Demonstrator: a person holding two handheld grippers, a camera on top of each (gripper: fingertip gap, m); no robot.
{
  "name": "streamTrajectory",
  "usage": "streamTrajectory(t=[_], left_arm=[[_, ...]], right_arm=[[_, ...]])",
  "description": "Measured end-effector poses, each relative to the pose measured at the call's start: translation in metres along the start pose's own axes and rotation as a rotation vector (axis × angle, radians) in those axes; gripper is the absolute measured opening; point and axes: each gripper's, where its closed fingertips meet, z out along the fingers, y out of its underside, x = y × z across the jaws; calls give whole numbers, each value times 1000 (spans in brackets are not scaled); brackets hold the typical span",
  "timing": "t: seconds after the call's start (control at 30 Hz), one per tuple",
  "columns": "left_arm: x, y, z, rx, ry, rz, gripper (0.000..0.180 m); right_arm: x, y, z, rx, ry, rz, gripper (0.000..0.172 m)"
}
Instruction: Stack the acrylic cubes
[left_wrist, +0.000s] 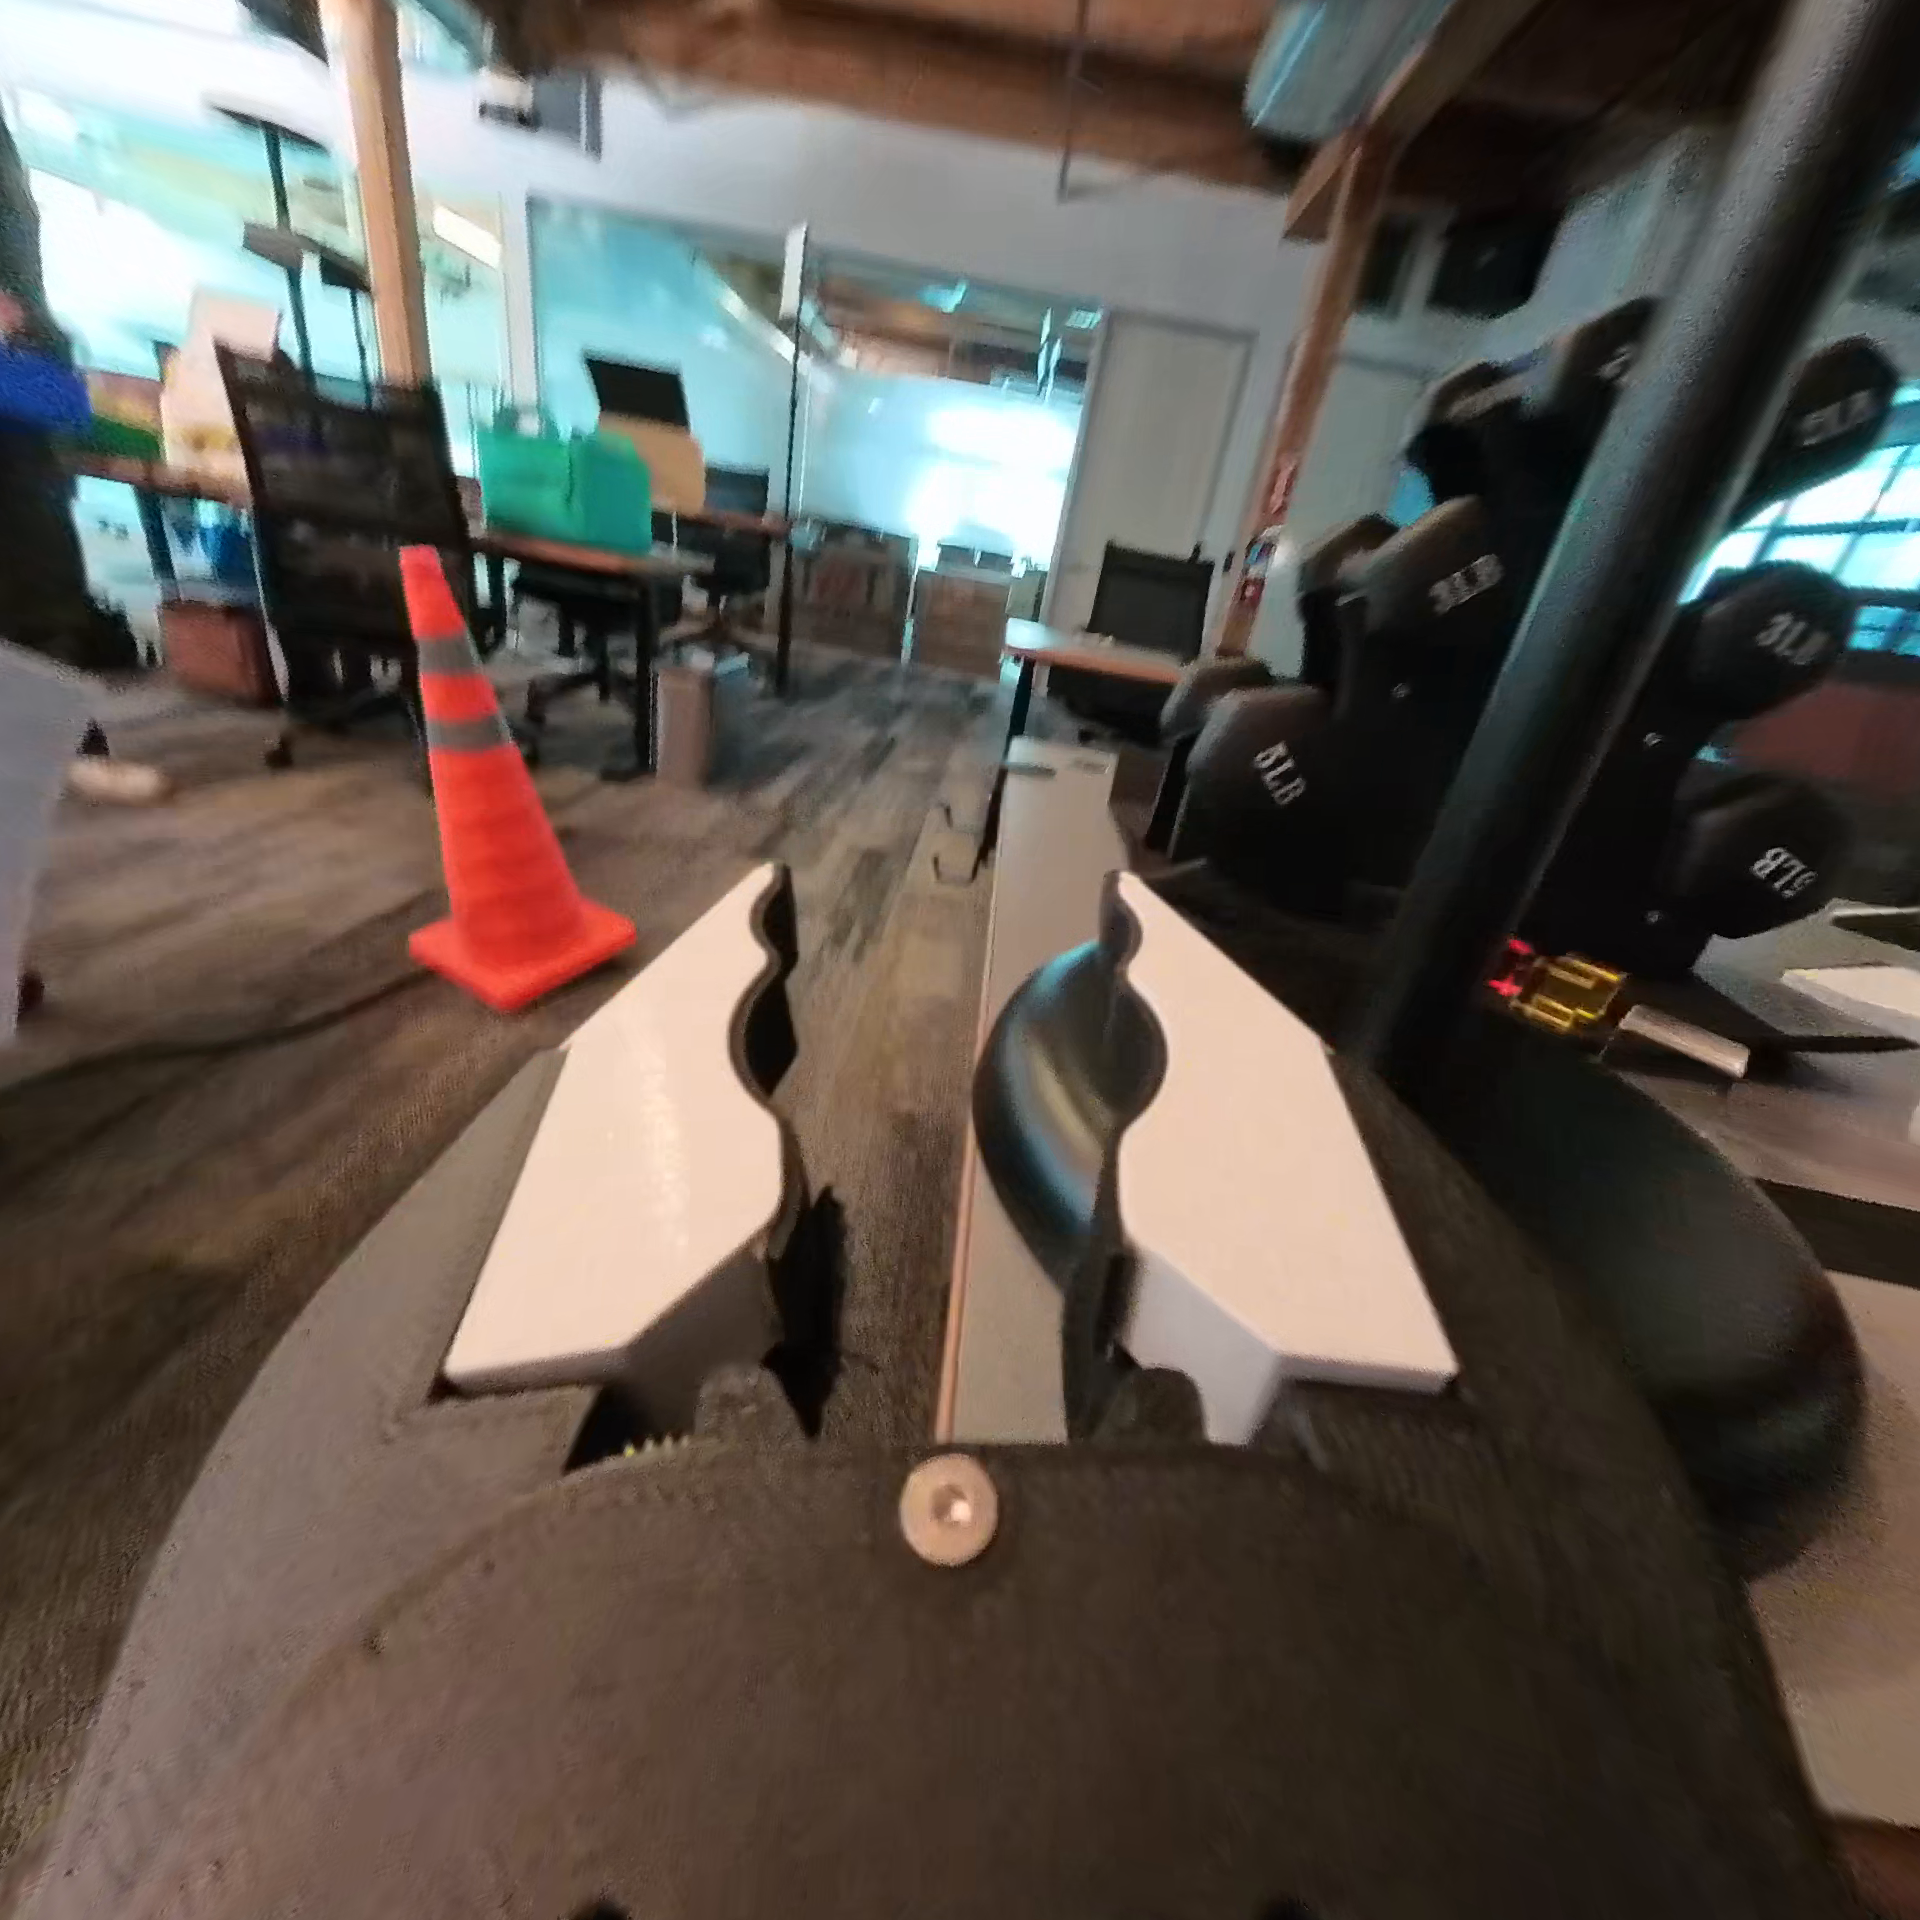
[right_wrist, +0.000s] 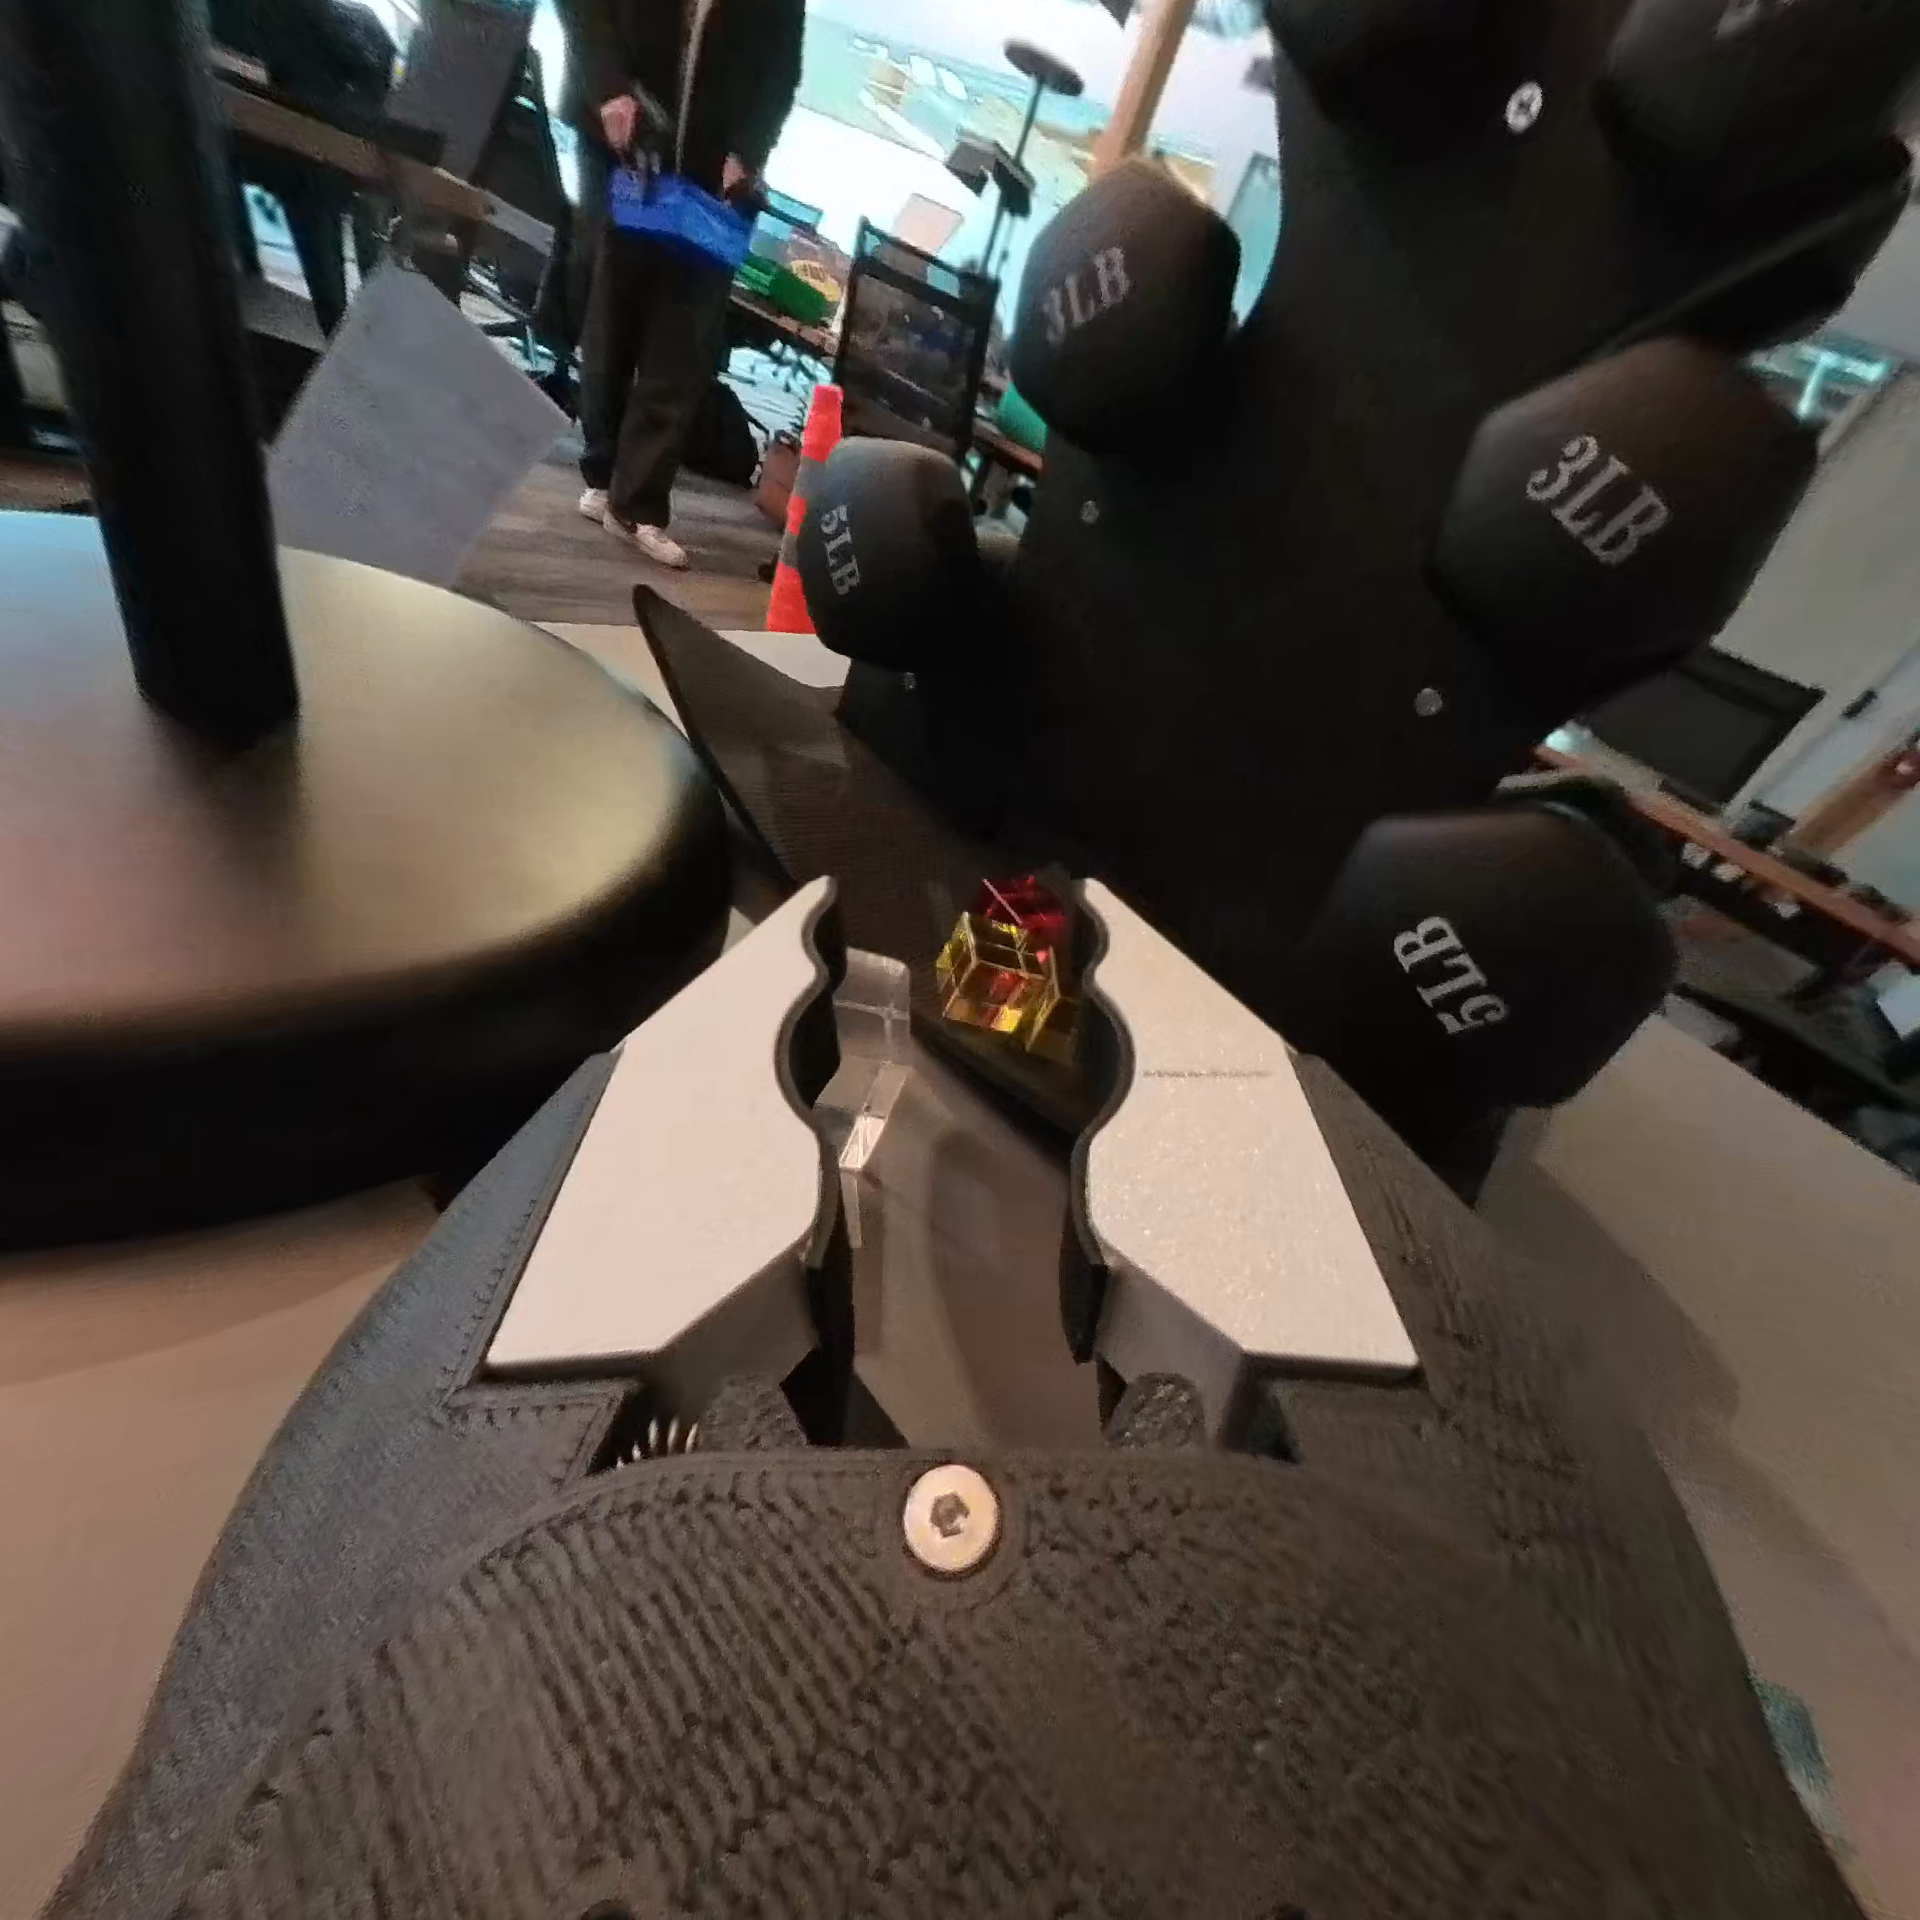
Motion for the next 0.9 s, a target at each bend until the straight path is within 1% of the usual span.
streamTrajectory(t=[0.1, 0.17, 0.27, 0.33, 0.4, 0.43, 0.53, 0.6, 0.77, 0.87, 0.9], left_arm=[[-4, 10, -17, -80, -24, -89, 55], [-2, 12, -33, -93, -45, -108, 52], [5, 19, -62, -129, -89, -92, 46], [7, 23, -84, -137, -141, -91, 38], [13, 19, -104, -129, -181, -110, 35], [19, 14, -115, -121, -192, -117, 32], [45, -4, -154, -100, -230, -88, 26], [67, -12, -183, -105, -251, -63, 23], [124, -9, -257, -146, -275, -18, 21], [147, 4, -289, -205, -301, 26, 20], [152, 9, -296, -217, -310, 17, 21]], right_arm=[[1, 11, 5, -89, 13, 12, 31], [1, 16, 8, -127, 27, 0, 18], [4, 24, 11, -185, 50, 3, 12], [4, 27, 12, -207, 61, -14, 10], [3, 29, 13, -225, 78, -40, 1], [4, 30, 13, -233, 87, -48, 0], [5, 31, 13, -239, 94, -48, 0], [4, 28, 12, -217, 92, -47, 0], [-12, 11, -1, -107, 28, -60, 0], [-30, -7, -12, 6, -86, 10, 21], [-37, -16, -17, 68, -151, 59, 23]])
